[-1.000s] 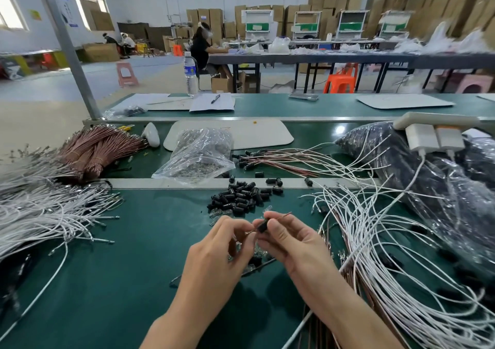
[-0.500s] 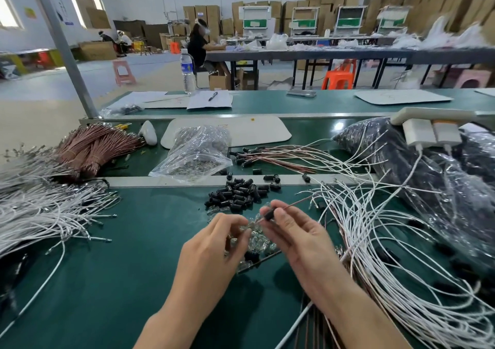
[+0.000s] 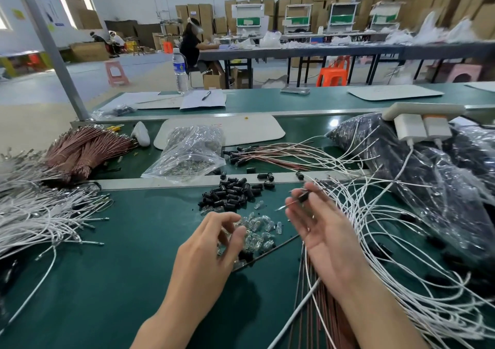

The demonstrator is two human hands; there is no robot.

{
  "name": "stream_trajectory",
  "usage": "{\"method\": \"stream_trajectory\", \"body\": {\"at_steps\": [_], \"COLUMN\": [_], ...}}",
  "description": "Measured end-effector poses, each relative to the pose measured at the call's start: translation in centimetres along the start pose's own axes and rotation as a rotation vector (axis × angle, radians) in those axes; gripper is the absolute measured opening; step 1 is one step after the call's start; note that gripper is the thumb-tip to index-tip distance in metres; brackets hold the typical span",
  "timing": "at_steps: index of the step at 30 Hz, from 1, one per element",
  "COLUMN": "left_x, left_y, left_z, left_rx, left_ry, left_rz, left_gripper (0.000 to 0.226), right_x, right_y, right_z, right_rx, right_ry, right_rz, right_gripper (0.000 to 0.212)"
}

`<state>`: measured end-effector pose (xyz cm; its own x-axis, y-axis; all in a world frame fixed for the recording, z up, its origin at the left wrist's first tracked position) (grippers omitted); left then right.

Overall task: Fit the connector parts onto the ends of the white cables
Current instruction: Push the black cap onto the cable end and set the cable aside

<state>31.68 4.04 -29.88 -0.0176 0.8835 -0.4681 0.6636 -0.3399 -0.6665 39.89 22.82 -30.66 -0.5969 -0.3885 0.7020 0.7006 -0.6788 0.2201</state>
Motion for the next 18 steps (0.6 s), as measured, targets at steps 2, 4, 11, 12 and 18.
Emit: {"method": "stream_trajectory", "body": {"at_steps": [2, 4, 11, 12, 18], "left_x": [0.2, 0.6, 5.3, 6.3, 10.8], "left_y": [0.2, 0.5, -0.1, -0.3, -1.4], "left_z": [-0.3, -0.7, -4.6, -5.0, -5.8], "left_rx": [0.015, 0.008, 0.075, 0.071, -0.021], "left_ry": [-0.023, -0.030, -0.128, -0.157, -0.431], "left_rz": [0.031, 0.077, 0.320, 0.363, 0.473], "left_gripper": [0.008, 0.012, 0.020, 0.021, 0.027], "right_x": [-1.1, -2.1, -4.1, -4.1, -3.7], "right_y": [-0.4, -0.7, -1.2, -1.3, -1.3], "right_z": [1.7, 3.0, 4.7, 4.7, 4.3], "right_rx": [-0.082, -0.138, -0.182, -0.177, -0.159], "right_ry": [-0.046, -0.096, -0.245, -0.251, -0.234], "right_rz": [-0.071, -0.145, -0.292, -0.289, -0.254], "right_gripper": [0.022, 0.022, 0.021, 0.021, 0.021]}}
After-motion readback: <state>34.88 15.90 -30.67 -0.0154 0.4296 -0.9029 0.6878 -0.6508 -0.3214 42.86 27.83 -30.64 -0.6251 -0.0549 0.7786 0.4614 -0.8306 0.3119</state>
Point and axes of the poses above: each hand's wrist, its own y-axis away from the middle knuckle, its own x-axis out of the palm, z = x × y, the point moved 5 cm from there along -y, towards the middle knuckle, and after that the axes turned 12 degrees about -z, right-handed, at the moved point
